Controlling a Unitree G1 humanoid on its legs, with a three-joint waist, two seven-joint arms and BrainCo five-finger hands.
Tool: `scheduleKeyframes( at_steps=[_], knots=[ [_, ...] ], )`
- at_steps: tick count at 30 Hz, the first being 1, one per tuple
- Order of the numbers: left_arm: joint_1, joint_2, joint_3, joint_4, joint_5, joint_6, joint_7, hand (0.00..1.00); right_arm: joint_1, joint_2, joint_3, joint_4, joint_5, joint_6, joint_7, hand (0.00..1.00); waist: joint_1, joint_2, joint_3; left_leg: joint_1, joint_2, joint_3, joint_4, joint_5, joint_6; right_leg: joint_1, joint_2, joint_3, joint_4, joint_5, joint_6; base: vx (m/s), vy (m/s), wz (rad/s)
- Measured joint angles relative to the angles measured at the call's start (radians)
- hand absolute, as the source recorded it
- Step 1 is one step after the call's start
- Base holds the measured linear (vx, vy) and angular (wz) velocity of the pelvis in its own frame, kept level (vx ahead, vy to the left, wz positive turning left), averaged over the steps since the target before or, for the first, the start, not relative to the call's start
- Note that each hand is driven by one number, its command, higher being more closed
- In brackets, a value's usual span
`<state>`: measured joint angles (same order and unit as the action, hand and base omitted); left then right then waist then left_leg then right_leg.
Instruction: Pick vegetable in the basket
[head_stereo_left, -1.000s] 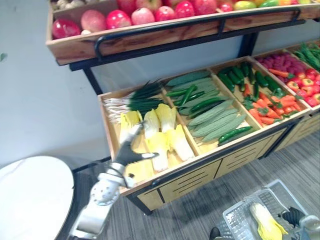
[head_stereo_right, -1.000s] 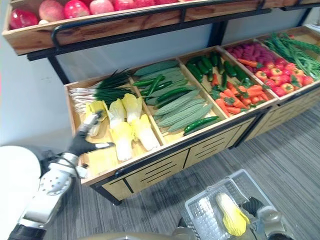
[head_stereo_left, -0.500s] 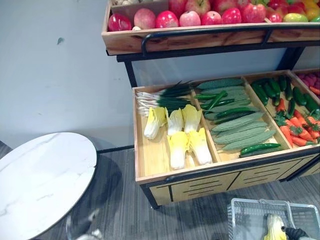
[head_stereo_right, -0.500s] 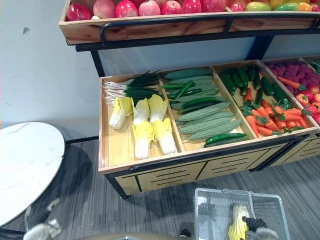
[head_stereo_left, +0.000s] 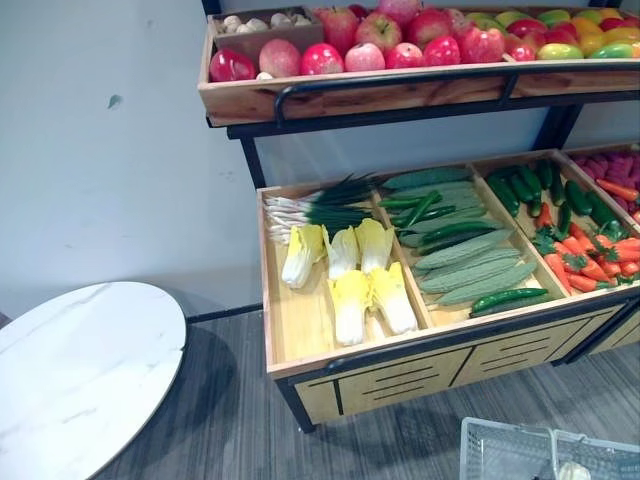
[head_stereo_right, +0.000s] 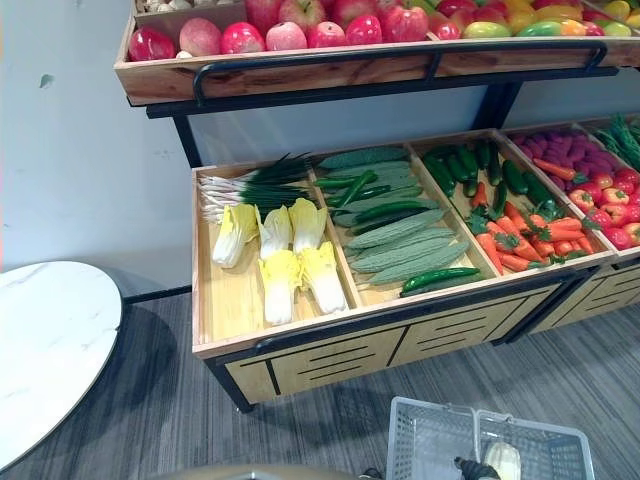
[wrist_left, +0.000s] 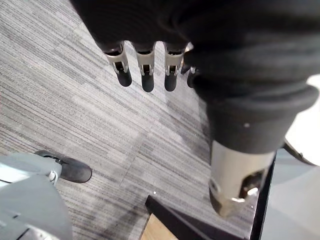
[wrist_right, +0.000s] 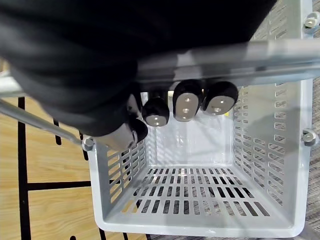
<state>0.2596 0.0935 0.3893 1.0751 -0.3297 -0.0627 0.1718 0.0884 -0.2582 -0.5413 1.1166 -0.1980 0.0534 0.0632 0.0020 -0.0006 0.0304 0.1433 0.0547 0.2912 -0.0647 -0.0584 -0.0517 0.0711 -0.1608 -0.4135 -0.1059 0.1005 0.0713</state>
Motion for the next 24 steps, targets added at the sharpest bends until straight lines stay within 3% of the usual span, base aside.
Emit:
scheduleKeyframes(
  at_steps=[9, 13, 15, 16, 18, 19, 20, 21, 22, 23, 24],
  knots=[
    [-0.010, -0.014, -0.100, 0.024, 0.001, -0.024, -0.062, 0.00, 0.030, 0.044, 0.007, -0.001, 0.002, -0.021, -0.107, 1.00, -0.003, 0.001, 0.001, 0.019, 0.001, 0.045, -0.001, -0.012, -0.003, -0.012, 0.005, 0.043, 0.007, -0.007, -0.001, 0.03, 0.007, -0.15],
    [-0.022, -0.010, -0.194, 0.023, 0.102, -0.026, -0.069, 0.00, 0.063, 0.060, 0.009, -0.023, 0.013, -0.049, -0.146, 1.00, -0.005, -0.002, 0.009, 0.021, 0.010, 0.084, 0.088, -0.085, 0.004, -0.093, -0.036, 0.104, 0.228, -0.085, 0.040, 0.04, 0.063, -0.27],
    [-0.024, 0.004, -0.222, 0.020, 0.159, -0.028, -0.069, 0.00, 0.073, 0.072, 0.011, -0.058, 0.024, -0.056, -0.152, 1.00, -0.015, -0.002, 0.020, 0.021, 0.013, 0.096, 0.109, -0.103, 0.007, -0.124, -0.045, 0.143, 0.295, -0.086, 0.049, 0.05, 0.098, -0.29],
    [-0.038, 0.024, -0.248, 0.017, 0.201, -0.027, -0.071, 0.00, 0.085, 0.083, 0.041, -0.094, 0.044, -0.061, -0.154, 1.00, -0.027, -0.007, 0.037, 0.024, 0.019, 0.124, 0.122, -0.113, 0.010, -0.151, -0.040, 0.177, 0.322, -0.066, 0.068, 0.03, 0.120, -0.39],
    [-0.045, 0.041, -0.255, 0.014, 0.228, -0.021, -0.077, 0.00, 0.089, 0.093, 0.068, -0.126, 0.051, -0.066, -0.147, 1.00, -0.027, -0.011, 0.053, 0.018, 0.037, 0.172, 0.144, -0.121, 0.015, -0.174, -0.015, 0.207, 0.313, -0.016, 0.063, -0.02, 0.128, -0.86],
    [-0.049, 0.052, -0.259, -0.002, 0.260, -0.013, -0.092, 0.00, 0.087, 0.106, 0.098, -0.162, 0.052, -0.077, -0.147, 1.00, -0.026, -0.007, 0.068, 0.007, 0.065, 0.249, 0.157, -0.117, 0.029, -0.191, 0.028, 0.208, 0.225, 0.099, 0.064, -0.07, 0.100, -1.40],
    [-0.047, 0.056, -0.264, -0.009, 0.274, -0.014, -0.098, 0.00, 0.070, 0.108, 0.122, -0.178, 0.051, -0.083, -0.148, 1.00, -0.020, 0.024, 0.080, -0.009, 0.093, 0.309, 0.152, -0.111, 0.043, -0.195, 0.046, 0.177, 0.218, 0.117, 0.042, -0.10, 0.099, -1.34],
    [-0.051, 0.056, -0.265, -0.025, 0.281, -0.013, -0.100, 0.00, 0.047, 0.110, 0.128, -0.184, 0.050, -0.085, -0.146, 1.00, -0.022, 0.020, 0.101, -0.008, 0.101, 0.336, 0.152, -0.109, 0.045, -0.222, 0.033, 0.114, 0.338, 0.049, -0.019, -0.14, 0.051, -1.38],
    [-0.063, 0.069, -0.266, -0.056, 0.288, -0.013, -0.099, 0.00, 0.035, 0.111, 0.130, -0.195, 0.051, -0.094, -0.144, 1.00, -0.029, -0.005, 0.138, 0.000, 0.107, 0.406, 0.155, -0.108, 0.047, -0.253, -0.023, -0.014, 0.630, -0.122, -0.056, -0.12, 0.048, -1.09],
    [-0.063, 0.072, -0.263, -0.059, 0.287, -0.013, -0.098, 0.00, 0.032, 0.111, 0.130, -0.190, 0.051, -0.097, -0.144, 1.00, -0.027, -0.011, 0.138, -0.001, 0.108, 0.423, 0.160, -0.110, 0.049, -0.252, -0.036, -0.034, 0.672, -0.135, -0.064, -0.09, 0.034, -1.44],
    [-0.059, 0.079, -0.262, -0.060, 0.273, -0.013, -0.090, 0.00, 0.018, 0.110, 0.144, -0.163, 0.050, -0.118, -0.142, 1.00, -0.027, -0.034, 0.128, -0.012, 0.113, 0.497, 0.199, -0.120, 0.064, -0.239, -0.077, -0.096, 0.757, -0.143, -0.089, 0.00, 0.000, -1.58]
  ],
)
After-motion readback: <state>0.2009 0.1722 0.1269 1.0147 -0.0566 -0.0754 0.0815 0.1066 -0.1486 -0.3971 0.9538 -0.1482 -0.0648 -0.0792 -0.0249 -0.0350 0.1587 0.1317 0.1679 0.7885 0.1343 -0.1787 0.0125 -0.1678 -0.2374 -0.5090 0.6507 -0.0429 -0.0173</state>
